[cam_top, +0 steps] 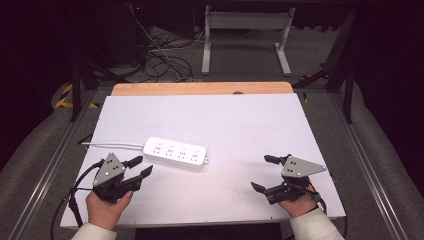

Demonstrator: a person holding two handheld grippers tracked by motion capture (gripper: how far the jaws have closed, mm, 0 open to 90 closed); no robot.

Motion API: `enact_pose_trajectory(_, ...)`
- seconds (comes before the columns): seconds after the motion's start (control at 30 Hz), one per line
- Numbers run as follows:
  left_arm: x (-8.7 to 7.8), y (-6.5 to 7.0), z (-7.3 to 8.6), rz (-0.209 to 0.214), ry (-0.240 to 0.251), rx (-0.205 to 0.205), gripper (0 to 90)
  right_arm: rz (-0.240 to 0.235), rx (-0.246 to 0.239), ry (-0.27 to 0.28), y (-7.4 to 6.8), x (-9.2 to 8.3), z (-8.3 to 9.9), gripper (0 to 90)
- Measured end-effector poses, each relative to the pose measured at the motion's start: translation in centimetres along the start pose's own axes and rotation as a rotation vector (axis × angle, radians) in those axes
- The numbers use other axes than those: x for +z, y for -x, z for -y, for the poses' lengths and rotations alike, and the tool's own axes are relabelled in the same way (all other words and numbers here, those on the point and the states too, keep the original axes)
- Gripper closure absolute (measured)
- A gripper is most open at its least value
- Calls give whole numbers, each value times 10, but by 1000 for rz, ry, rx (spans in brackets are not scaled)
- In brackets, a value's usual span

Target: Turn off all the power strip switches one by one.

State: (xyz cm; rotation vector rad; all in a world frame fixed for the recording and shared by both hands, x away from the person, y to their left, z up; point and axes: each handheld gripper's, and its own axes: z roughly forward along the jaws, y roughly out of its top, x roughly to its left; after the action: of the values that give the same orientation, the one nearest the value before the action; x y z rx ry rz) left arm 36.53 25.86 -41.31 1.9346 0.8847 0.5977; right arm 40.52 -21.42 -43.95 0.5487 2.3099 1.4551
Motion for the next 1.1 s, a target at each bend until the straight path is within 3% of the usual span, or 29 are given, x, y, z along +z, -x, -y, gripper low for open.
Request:
enact_pose_trajectory(0.07, 2, -5, -5, 42, -23, 1, 628, -16, 5, -6, 0, 2, 0, 81)
enact_pose_trajectory(0.33, 11, -18, -23, 63, -48, -4, 763, -31, 3, -14, -2, 5, 0, 87)
enact_pose_trajectory(0.37, 12, -20, -25, 77, -59, 0, 836, -30, 5, -18, -2, 5, 0, 87)
enact_pose_trajectory(0.43, 16, -22, -28, 80, -78, 8, 895, -32, 8, -16, -2, 6, 0, 87)
enact_pose_trajectory(0.7, 28, -33, -41, 86, -104, -25, 899, -44, 9, -23, -2, 7, 1, 94)
enact_pose_trajectory(0.87, 40, -39, -47, 120, -133, -63, 900, -46, 9, -23, -2, 7, 1, 97)
enact_pose_trajectory(1.1, 56, -48, -56, 117, -144, -59, 900, -54, 8, -27, -2, 7, 1, 105)
